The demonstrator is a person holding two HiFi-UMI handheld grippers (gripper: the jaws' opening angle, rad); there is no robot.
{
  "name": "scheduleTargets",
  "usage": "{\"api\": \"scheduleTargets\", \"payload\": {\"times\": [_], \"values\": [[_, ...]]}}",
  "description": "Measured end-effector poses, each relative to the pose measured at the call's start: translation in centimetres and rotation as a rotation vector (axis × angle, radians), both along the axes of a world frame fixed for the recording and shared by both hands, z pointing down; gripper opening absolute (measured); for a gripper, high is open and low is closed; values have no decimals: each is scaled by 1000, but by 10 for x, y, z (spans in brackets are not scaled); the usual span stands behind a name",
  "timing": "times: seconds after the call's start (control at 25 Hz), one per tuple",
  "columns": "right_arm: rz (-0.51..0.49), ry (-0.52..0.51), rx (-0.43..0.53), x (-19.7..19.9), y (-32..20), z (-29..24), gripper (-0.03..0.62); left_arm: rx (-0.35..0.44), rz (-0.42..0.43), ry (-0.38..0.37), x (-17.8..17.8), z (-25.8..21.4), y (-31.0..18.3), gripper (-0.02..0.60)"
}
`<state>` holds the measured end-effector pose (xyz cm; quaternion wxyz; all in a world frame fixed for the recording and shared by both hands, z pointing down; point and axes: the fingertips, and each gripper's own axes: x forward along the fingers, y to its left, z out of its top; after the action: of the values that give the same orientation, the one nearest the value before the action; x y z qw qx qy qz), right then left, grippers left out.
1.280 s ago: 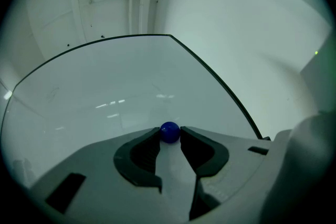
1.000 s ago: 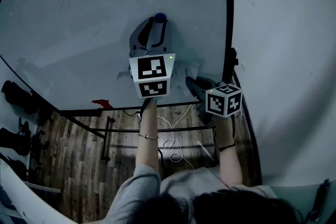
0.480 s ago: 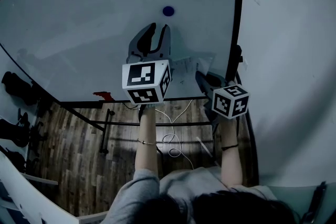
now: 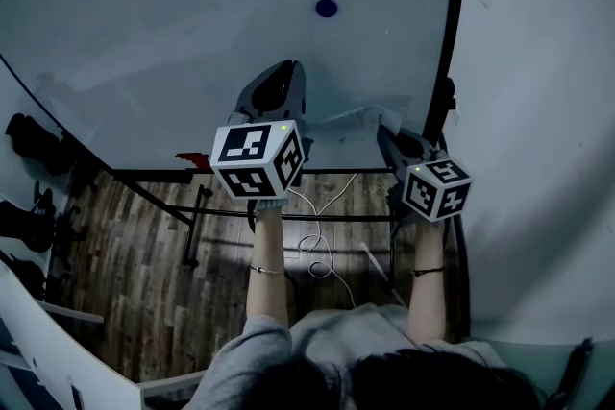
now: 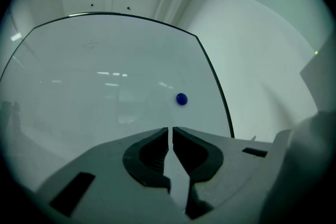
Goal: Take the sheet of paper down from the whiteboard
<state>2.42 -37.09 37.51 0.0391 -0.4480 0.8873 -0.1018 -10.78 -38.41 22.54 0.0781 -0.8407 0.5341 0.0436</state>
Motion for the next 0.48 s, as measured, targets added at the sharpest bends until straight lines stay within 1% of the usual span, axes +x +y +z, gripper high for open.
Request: {"api": "scheduleTargets", "payload": {"times": [0.08,0.16,0.32,0.48], "values": [[2,17,14,0,2,-1,0,-26,-4,-2,-6,8,2,18],[0,32,30,0,4,-4,0,-52,1,2,-10,17,3,12],[-7,58,59,-2,7,-8,0,-100,20,30,-14,34,6,8],[-15,75,64,-3,11,-10,0,-138,30,44,-18,50,12,6]]}}
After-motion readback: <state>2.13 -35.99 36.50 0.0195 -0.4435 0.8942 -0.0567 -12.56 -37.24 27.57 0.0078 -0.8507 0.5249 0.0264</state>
